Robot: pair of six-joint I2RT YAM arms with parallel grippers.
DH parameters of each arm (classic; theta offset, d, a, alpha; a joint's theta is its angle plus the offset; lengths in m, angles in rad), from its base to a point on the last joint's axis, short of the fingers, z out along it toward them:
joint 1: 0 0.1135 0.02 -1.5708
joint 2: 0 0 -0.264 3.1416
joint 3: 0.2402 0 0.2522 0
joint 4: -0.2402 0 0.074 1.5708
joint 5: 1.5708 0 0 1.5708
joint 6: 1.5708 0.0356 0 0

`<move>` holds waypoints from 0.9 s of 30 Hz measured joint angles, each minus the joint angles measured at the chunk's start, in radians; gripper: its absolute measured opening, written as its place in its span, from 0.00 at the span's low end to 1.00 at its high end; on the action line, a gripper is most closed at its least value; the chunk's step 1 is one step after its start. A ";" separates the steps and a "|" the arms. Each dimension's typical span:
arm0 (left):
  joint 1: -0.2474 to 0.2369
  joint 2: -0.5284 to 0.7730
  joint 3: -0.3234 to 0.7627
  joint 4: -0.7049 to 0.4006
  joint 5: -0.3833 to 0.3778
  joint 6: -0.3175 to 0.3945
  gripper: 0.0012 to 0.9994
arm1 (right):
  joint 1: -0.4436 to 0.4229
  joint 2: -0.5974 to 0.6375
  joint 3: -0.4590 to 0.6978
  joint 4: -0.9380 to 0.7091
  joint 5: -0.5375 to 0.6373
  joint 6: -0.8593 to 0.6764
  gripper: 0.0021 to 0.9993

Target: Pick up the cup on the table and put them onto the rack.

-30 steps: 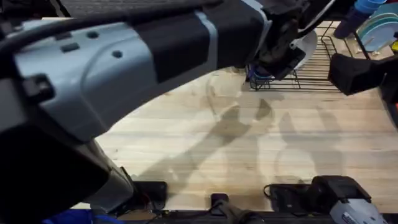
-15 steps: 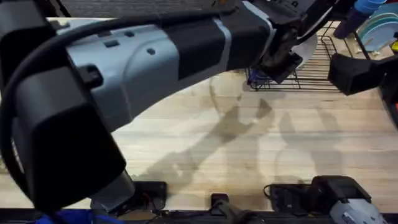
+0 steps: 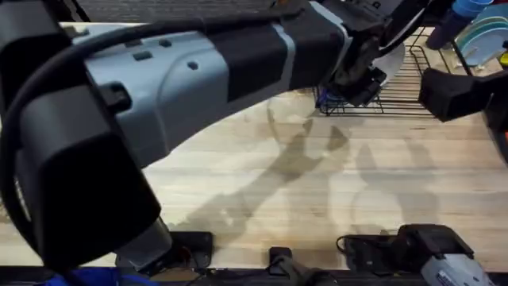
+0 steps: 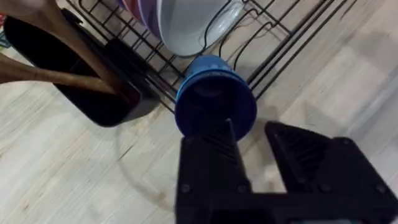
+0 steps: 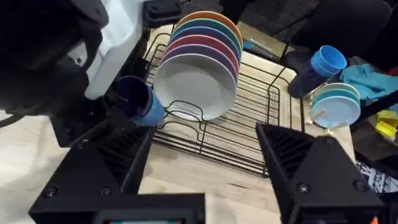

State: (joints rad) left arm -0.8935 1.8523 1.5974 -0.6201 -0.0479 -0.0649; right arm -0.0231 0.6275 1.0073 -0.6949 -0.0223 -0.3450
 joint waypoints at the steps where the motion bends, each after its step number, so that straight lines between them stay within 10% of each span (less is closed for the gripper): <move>1: 0.000 0.000 0.000 0.000 0.000 -0.001 0.39 | 0.000 0.000 0.000 0.000 0.000 0.000 1.00; 27: 0.003 -0.082 0.000 -0.045 -0.076 -0.003 0.68 | 0.000 0.000 0.000 0.000 0.000 0.000 1.00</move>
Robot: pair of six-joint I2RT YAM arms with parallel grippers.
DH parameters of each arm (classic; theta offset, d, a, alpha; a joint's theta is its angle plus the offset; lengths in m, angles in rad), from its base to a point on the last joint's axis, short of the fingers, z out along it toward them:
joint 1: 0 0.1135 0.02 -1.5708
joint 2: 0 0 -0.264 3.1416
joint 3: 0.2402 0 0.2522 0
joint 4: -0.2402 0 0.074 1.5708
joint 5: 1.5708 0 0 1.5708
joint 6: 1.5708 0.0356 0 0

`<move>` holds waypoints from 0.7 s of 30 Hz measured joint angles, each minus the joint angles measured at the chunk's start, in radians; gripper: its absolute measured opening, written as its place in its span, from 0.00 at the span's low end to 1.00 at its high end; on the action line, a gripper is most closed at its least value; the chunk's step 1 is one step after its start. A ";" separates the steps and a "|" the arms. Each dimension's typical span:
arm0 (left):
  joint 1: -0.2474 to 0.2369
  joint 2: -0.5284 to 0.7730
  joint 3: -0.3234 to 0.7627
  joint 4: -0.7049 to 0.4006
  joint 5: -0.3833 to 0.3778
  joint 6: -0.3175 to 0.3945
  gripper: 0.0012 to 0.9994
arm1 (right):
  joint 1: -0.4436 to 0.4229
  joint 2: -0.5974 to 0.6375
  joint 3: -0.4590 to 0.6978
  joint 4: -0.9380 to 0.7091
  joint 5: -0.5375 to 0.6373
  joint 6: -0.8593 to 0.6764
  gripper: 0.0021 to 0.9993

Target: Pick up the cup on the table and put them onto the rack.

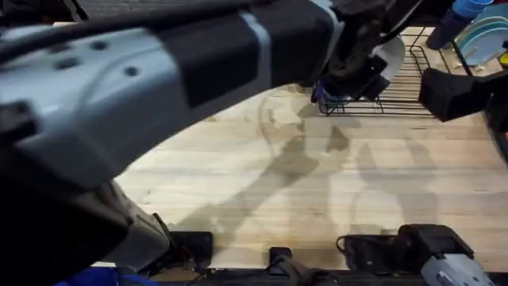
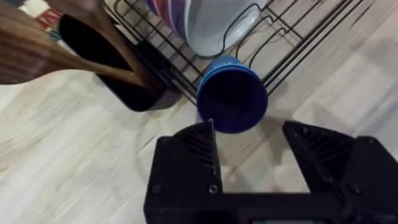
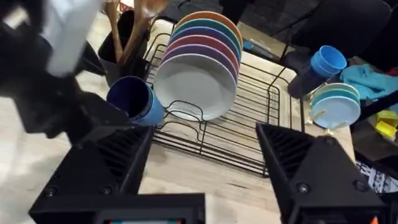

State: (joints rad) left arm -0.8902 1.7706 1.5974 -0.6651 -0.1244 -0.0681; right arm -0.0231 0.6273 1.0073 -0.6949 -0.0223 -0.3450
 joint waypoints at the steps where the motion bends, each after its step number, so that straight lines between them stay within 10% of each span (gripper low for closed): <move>1: 0.002 -0.012 0.000 -0.007 -0.001 0.000 0.69 | 0.000 0.000 0.000 0.000 0.000 0.000 1.00; 8: 0.048 -0.071 0.000 -0.100 -0.007 -0.023 0.98 | 0.000 0.000 0.000 0.000 0.000 0.000 1.00; 21: 0.262 -0.220 0.000 -0.262 -0.019 -0.068 0.99 | 0.000 0.000 0.000 -0.043 0.000 0.000 1.00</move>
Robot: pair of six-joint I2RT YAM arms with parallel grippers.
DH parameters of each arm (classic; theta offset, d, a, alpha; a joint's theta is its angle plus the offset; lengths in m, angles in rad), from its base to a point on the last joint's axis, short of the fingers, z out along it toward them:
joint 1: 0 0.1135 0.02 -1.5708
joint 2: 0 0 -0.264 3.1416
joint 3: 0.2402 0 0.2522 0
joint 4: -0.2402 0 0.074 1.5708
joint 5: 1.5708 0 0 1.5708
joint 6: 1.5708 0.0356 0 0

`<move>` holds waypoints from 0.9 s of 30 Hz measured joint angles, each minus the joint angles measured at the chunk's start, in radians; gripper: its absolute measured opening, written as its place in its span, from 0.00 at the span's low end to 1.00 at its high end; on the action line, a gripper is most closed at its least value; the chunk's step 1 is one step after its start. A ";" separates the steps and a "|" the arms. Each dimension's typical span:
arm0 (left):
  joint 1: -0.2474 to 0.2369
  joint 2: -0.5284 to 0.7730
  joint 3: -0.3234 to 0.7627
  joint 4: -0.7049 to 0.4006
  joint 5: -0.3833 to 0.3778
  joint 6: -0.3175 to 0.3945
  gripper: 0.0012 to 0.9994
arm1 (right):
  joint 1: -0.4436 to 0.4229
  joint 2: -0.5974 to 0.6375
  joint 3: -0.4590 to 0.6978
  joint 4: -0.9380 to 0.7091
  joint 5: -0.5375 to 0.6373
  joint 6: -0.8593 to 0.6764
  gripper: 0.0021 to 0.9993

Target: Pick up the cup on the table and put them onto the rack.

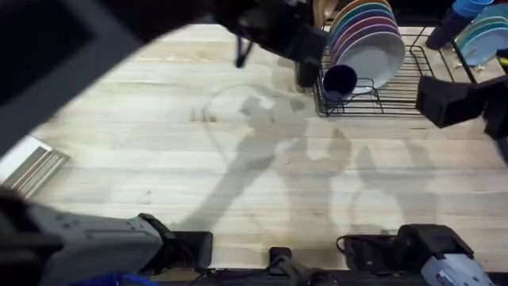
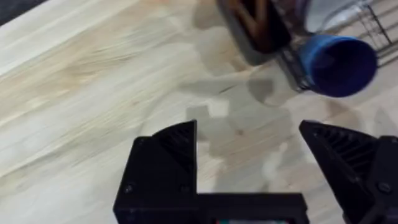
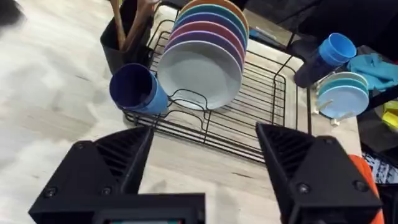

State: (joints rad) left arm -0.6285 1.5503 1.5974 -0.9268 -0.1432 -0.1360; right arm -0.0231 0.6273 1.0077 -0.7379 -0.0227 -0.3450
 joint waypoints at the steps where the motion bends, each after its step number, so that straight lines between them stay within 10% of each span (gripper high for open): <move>1: 0.015 -0.019 0.000 -0.013 -0.007 0.000 0.99 | 0.000 0.000 0.000 -0.005 0.000 0.000 1.00; 14: 0.334 -0.299 0.000 -0.270 -0.081 -0.003 0.99 | 0.000 0.000 0.000 -0.004 0.000 0.228 1.00; 27: 0.410 -0.387 0.000 -0.381 -0.086 -0.003 0.99 | 0.000 0.000 0.000 -0.004 0.000 0.264 1.00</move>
State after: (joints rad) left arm -0.2188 1.1637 1.5974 -1.3077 -0.2293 -0.1392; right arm -0.0231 0.6277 1.0077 -0.7418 -0.0231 -0.0814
